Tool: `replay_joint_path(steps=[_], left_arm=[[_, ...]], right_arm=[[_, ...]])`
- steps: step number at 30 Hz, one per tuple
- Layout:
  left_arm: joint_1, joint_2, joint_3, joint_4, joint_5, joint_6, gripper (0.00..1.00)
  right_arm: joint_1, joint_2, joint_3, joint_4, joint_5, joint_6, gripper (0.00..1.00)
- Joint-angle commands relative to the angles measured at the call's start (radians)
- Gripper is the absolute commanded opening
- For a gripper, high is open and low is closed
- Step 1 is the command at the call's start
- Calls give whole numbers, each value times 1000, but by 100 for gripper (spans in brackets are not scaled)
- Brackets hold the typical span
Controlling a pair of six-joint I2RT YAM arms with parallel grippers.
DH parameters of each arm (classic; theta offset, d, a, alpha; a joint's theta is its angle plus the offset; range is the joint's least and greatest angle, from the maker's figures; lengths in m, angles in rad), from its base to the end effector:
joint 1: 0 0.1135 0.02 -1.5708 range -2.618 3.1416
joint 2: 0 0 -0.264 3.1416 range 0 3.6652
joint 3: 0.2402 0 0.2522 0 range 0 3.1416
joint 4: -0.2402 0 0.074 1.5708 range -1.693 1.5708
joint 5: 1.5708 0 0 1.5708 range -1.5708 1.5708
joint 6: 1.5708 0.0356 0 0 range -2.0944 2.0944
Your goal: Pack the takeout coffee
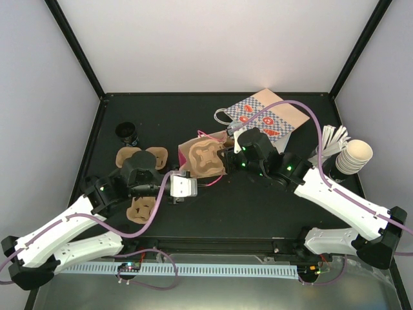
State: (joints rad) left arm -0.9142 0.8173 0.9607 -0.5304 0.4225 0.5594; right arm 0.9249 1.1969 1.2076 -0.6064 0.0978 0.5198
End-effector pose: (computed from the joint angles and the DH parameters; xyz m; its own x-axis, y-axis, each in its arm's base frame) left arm 0.0933 -0.1450 0.3602 0.3111 0.3892 -0.8670 0.9310 0.0583 0.3603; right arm 0.1583 0.2043 0.3605 -0.6637 -0.0593 -0.7456 -0.4798 0.7985 0.3636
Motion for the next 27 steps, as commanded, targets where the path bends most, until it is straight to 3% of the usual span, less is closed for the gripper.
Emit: replay_joint_path(steps=[1,19,27], left_arm=[[-31,-15,25,24,63,-38,1],[-156,39,1,138,40,-123,2],[-195,63,3,206,-43,-182,2]], right_arm=[[-4,13,15,10,49,-30,19],[27,46,44,-33,91,-44,19],[50,72,82,-156,165,-32,19]])
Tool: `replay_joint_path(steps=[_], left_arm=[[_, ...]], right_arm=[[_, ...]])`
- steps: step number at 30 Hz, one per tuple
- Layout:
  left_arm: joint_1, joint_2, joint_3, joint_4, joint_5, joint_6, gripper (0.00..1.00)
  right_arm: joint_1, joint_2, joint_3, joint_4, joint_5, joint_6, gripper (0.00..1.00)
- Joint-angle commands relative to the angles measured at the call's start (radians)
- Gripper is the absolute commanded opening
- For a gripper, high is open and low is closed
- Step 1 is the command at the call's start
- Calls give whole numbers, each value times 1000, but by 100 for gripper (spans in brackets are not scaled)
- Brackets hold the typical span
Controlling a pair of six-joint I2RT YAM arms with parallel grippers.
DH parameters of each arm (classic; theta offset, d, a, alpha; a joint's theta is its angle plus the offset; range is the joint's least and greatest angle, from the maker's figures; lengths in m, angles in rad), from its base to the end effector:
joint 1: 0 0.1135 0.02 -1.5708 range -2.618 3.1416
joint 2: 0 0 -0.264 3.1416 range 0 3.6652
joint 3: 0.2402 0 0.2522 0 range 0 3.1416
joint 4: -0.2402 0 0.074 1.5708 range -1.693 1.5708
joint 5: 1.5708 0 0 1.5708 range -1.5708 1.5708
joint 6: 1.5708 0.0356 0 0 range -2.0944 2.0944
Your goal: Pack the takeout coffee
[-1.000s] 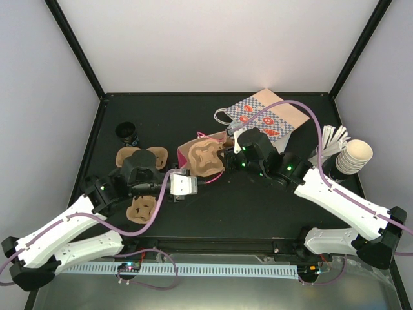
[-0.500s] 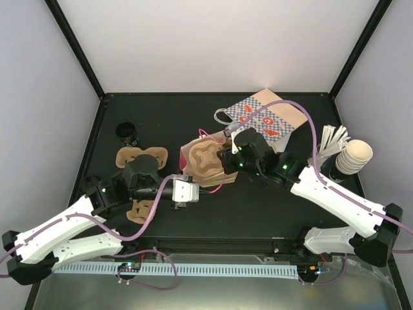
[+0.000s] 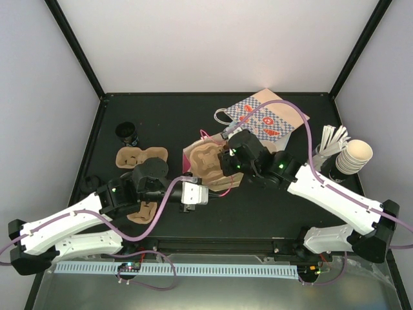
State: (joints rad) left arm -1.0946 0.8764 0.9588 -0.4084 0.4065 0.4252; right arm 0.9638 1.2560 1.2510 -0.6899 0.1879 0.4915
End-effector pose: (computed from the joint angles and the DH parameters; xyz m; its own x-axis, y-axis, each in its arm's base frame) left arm 0.0752 -0.1765 0.3622 0.2738 0.2956 -0.9152 0.9606 -0.0371 0.2754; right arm 0.1579 0.2157 0.3535 -0.6642 -0.1436 -0.7336 -0.4669 0.8461 0.2571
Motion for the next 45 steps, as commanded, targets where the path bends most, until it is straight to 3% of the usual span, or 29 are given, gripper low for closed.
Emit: replay_joint_path(steps=[1,4,8,17,23,26,37,45], left_arm=[[-16,5,5,94,-33,-59,3],[-17,10,9,113,-55,-90,9],[-17,1,29,98,-108,-115,43],[-16,-35,192,-41,-376,-294,96],[12,-48,286,-149,-624,-457,99],[91,-4,391,-321,-627,-504,99],[500,62,428,-457,-267,-551,99],[590,165,422,-506,-150,-548,99]], right_arm=[[15,15,44,-85,79,-1,19],[28,21,45,-106,86,10,20],[43,16,29,-103,89,18,20],[47,-16,-34,-71,82,6,20],[47,-18,-48,-64,71,-22,19],[49,-26,-58,-54,66,-33,19],[48,-42,-71,-43,47,-66,19],[49,-57,-88,-33,30,-109,20]])
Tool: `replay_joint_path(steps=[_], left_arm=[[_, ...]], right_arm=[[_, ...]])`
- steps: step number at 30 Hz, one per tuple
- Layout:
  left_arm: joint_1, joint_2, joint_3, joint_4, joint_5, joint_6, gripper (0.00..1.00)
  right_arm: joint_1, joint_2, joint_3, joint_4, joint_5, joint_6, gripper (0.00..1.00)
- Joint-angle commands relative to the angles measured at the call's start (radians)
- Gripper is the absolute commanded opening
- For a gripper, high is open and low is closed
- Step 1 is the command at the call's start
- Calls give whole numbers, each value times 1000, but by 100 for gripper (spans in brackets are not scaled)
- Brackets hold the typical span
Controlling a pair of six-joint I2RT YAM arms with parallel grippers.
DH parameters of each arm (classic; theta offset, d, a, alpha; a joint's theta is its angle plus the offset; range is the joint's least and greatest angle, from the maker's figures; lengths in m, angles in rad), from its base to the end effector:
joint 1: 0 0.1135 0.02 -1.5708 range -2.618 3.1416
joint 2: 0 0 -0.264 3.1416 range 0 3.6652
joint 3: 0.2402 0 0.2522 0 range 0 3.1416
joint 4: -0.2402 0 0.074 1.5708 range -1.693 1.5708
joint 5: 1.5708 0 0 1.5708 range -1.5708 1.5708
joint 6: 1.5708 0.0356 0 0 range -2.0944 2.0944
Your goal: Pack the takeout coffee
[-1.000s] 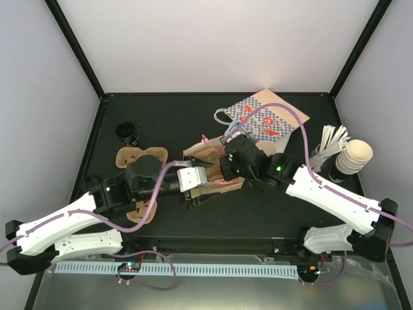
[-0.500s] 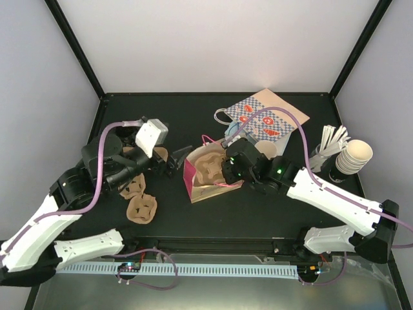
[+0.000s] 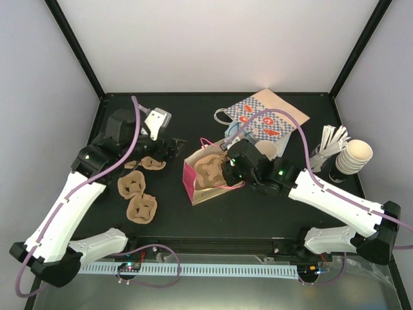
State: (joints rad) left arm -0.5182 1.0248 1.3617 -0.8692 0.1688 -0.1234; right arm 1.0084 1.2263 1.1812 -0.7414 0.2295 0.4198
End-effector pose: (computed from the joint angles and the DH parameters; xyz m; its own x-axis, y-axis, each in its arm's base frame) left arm 0.1606 -0.0984 0.4213 -0.5131 0.1529 -0.8446 0.5551 0.8096 -0.1907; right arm 0.1428 0.2114 0.3340 -0.6455 -0.2798 -0.7106 -0.5202 0.8424 0.1408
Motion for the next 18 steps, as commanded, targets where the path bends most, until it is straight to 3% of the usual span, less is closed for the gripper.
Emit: replay_joint_path(steps=[1,9,18], left_arm=[[14,16,10,-36,87,18,99],[13,38,-13,3,139,132,99],[-25,143,34,-35,286,197,83]], right_arm=[[4,-32,-20,19,-16,-42,19],[4,-49,-38,13,-46,-102,20],[4,-71,-64,16,-53,-133,20]])
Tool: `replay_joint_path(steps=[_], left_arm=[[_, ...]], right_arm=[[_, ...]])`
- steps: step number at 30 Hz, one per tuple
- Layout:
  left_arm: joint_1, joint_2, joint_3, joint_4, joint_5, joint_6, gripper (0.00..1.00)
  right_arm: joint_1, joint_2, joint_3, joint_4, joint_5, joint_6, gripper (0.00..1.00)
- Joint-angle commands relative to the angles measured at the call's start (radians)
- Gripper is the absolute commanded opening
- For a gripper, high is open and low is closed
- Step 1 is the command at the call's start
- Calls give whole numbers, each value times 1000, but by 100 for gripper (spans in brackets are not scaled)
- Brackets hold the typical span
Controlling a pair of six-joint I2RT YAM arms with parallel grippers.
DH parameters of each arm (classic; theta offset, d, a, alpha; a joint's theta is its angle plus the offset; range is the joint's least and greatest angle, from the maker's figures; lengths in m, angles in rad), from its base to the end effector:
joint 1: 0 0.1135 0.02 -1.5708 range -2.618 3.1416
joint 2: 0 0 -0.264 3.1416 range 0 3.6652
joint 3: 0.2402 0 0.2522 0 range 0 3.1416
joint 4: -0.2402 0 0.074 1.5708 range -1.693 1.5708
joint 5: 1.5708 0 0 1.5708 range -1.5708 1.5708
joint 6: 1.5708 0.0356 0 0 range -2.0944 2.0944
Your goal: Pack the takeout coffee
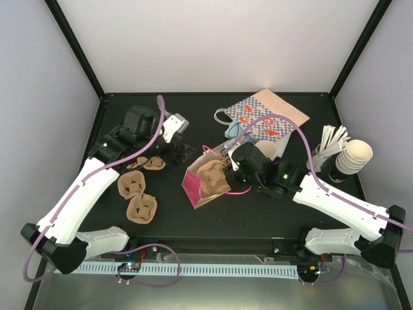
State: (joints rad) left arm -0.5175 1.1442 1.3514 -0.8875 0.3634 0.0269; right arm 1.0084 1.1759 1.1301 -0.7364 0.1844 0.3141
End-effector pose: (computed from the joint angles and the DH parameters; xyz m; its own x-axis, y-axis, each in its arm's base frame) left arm 0.1863 -0.1206 0.3955 -0.5276 0.3293 -0.7831 0.7170 0.6670 -0.2026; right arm 0.1352 0.2023 0.3291 -0.5930 -0.3712 -0.7146 -0.6089 0.7874 0.0963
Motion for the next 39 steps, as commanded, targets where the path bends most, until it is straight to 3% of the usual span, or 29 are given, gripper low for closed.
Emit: replay_joint_path(steps=[1,12,17,22,30,39], left_arm=[[-43,31,49,-19,98,50,83],[-130,81,65,-20,77,48,77],[-138,120,68,7,56,16,68],[-139,164,81,52,5,-52,59],[-117,217,88,71,-25,-188,54],[25,222,29,120,183,-299,49]], right_arm=[[4,-22,-12,12,-9,-27,20],[4,-29,-10,20,-15,-28,19],[4,-32,-10,22,-16,-30,19],[4,-33,-8,20,-17,-31,19],[6,-36,-9,15,-8,-33,19],[5,-46,-15,9,-4,-34,19]])
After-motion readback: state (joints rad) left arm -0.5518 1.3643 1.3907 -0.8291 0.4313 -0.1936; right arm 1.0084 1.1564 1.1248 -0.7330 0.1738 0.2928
